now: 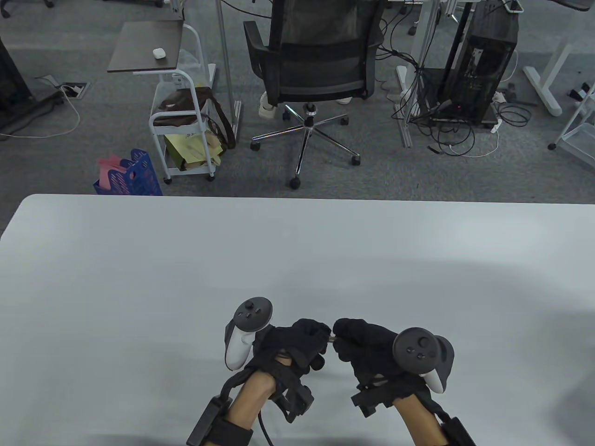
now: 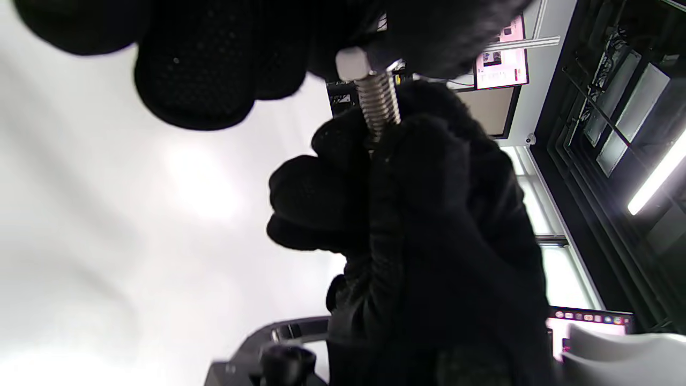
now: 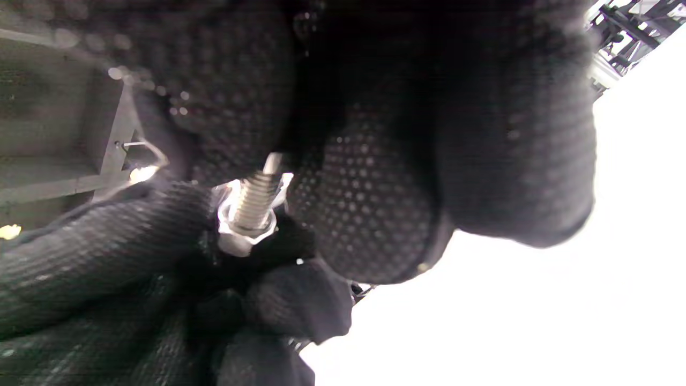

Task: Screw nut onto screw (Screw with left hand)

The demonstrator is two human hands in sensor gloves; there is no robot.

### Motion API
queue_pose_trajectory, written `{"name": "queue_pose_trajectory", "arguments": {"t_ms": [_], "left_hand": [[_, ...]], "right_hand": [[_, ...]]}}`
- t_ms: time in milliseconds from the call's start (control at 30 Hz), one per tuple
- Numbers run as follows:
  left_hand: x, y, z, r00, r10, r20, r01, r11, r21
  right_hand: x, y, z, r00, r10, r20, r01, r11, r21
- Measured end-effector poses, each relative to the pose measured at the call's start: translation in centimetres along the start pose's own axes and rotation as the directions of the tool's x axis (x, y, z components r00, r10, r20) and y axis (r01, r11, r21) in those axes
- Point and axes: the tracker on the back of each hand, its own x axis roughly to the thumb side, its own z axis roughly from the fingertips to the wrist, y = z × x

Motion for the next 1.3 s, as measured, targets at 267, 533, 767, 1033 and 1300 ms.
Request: {"name": "queue_pose_trajectory", "arguments": {"t_ms": [267, 533, 767, 1033, 1300], "left_hand": [[0.1, -0.3, -0.2, 0.999, -0.049, 0.000, 0.049, 0.999, 0.018], [0.1, -0.3, -0.2, 0.998, -0.057, -0.011, 0.058, 0.995, 0.082], [-0.5, 0.0, -0.3, 0.998, -0.042, -0.036, 0.045, 0.994, 0.098], [-0.7, 0.2, -0.5, 0.998, -0.043, -0.037, 0.045, 0.998, 0.044], [-1.3, 0.4, -0.7, 0.997, -0.025, -0.074, 0.030, 0.997, 0.069]], "right_hand": [[-0.9, 0.4, 0.1, 0.997, -0.064, -0.044, 0.065, 0.998, 0.020], [-0.8, 0.5, 0.1, 0.998, -0.058, -0.030, 0.058, 0.998, 0.015], [-0.9, 0.6, 0.0, 0.999, -0.041, -0.034, 0.042, 0.999, 0.021], [-0.8, 0.8, 0.0, 0.999, -0.031, -0.036, 0.032, 0.999, 0.024], [-1.0, 1.1, -0.1, 0.999, -0.026, -0.032, 0.028, 0.998, 0.056]]}}
